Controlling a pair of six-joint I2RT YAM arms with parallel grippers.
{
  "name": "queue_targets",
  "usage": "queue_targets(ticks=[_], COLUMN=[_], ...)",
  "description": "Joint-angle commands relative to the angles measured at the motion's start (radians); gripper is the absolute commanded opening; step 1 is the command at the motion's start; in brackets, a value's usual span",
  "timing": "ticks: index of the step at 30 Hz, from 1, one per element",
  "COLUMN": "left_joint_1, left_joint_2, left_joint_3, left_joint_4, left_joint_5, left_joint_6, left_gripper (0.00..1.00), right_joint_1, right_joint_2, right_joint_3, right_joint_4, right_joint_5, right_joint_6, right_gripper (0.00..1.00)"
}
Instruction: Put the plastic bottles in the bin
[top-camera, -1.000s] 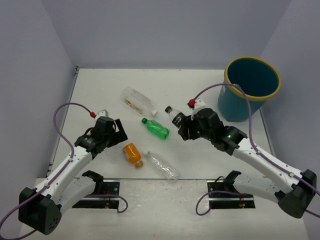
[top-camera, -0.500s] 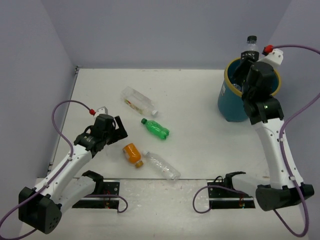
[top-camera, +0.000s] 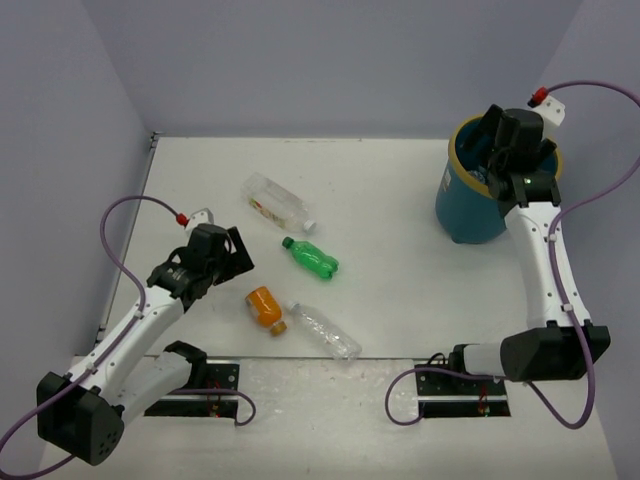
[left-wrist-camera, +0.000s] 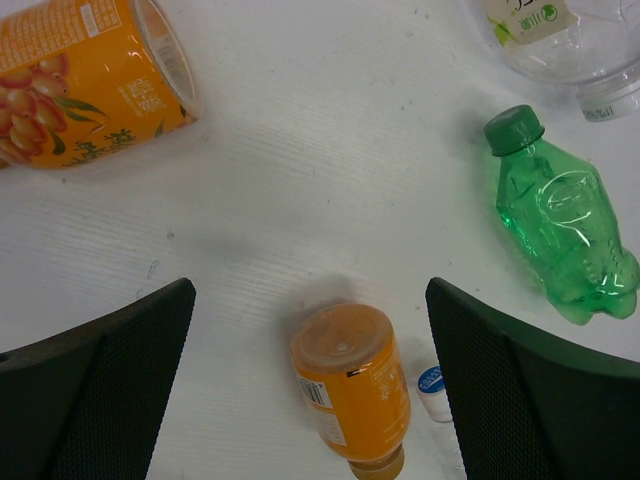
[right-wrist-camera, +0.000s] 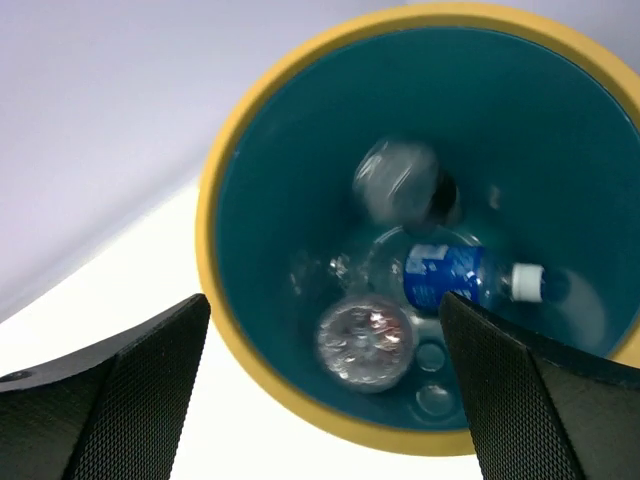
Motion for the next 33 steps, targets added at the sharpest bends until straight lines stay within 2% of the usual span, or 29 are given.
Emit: queue_targets(ticks=[1, 6, 8, 13, 16, 19, 22, 25, 33], left_joint_1=[-0.003, -0.004, -0.005, -0.003, -0.003, -0.003, -0.003, -0.003, -0.003], left_joint_2=[0.011, 0.013, 0.008, -0.010, -0.019, -0.031, -0.039, -0.040, -0.038], left_joint_3=[0.024, 0.022, 0.024, 0.035, 0.053, 0.070, 0.083, 0.087, 0.068], left_joint_4=[0.004, 0.001, -0.004, -0.008, -0.022, -0.026, -0.025, -0.026, -0.024], left_joint_5=[-0.014, 0.004, 0.001, -0.010, -0.028, -0.047, -0.056, -0.060, -0.061], left_joint_6=[0.011, 0.018, 0.020, 0.025, 0.036, 0.046, 0.058, 0.063, 0.056], left_gripper=[1.00, 1.00, 1.00, 1.00, 1.00, 1.00, 1.00, 1.00, 1.00], right_joint_1=[-0.001, 0.011, 0.058, 0.271, 0.452, 0.582, 0.718, 0.799, 1.042], right_joint_2=[-0.147, -0.253, -0.296, -0.319, -0.319, -0.305, -0.277, -0.201, 0.017], right_joint_3=[-0.036, -0.104, -0.141, -0.247, -0.326, -0.444, -0.537, -0.581, -0.608], right_joint_4=[0.101, 0.116, 0.111, 0.074, 0.076, 0.112, 0.135, 0.126, 0.124], right_joint_5=[-0.151, -0.335, -0.371, -0.486, -0.489, -0.542, -0.548, -0.554, -0.518], right_joint_6=[-0.066, -0.093, -0.131, -0.221, -0.238, -0.215, -0.192, -0.168, -0.132], right_gripper=[0.99, 0.99, 0.99, 0.99, 0.99, 0.99, 0.99, 0.99, 0.99])
